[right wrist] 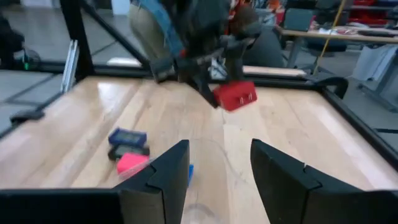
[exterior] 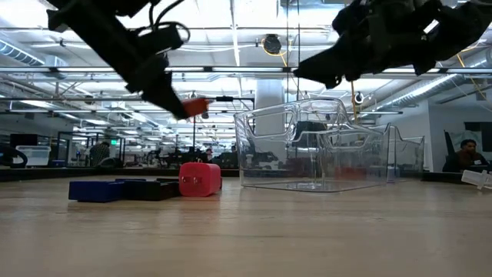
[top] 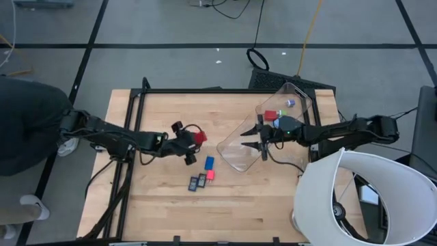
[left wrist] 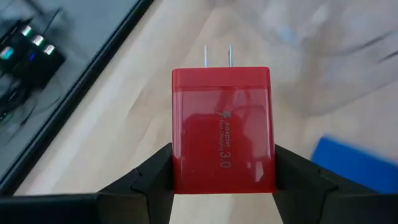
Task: Pick & Place Office items
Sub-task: Put the red charger adapter into the right transparent bin
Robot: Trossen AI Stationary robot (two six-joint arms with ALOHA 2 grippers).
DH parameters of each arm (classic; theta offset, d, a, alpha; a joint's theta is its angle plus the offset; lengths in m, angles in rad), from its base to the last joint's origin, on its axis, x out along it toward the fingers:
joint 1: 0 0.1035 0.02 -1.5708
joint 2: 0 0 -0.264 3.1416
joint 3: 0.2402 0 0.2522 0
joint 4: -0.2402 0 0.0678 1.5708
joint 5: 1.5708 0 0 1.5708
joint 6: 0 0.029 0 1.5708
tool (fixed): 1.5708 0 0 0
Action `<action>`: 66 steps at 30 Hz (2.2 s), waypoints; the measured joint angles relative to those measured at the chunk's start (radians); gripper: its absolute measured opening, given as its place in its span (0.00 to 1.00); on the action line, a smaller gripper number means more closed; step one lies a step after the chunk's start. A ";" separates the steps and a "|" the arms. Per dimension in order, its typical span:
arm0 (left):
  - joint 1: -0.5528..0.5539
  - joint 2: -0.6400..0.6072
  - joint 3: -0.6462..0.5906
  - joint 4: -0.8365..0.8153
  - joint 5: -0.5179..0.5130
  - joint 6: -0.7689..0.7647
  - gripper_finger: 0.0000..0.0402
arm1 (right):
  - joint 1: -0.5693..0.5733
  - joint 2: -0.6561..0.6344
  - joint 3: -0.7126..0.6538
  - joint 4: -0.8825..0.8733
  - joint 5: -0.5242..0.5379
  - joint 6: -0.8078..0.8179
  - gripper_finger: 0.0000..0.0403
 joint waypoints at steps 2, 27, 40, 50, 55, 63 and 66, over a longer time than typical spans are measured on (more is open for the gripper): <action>-0.002 0.000 0.000 0.055 0.017 0.037 0.54 | 0.002 0.048 0.000 0.047 0.000 -0.013 0.40; 0.100 0.010 0.002 0.472 0.813 -0.398 0.53 | 0.237 0.341 0.209 0.235 0.359 -0.423 0.69; 0.092 0.025 0.002 0.516 0.825 -0.445 0.54 | 0.277 0.345 0.256 0.240 0.253 -0.404 0.61; 0.097 0.142 0.062 0.562 0.938 -0.456 0.55 | 0.277 0.372 0.255 0.232 0.180 -0.402 0.57; 0.096 0.146 0.092 0.557 0.958 -0.443 0.54 | 0.276 0.403 0.259 0.241 0.153 -0.413 0.52; 0.096 0.146 0.092 0.506 0.961 -0.414 0.54 | 0.275 0.408 0.259 0.232 0.152 -0.447 0.37; 0.095 0.145 0.092 0.505 0.964 -0.411 0.54 | 0.276 0.408 0.259 0.232 0.150 -0.447 0.34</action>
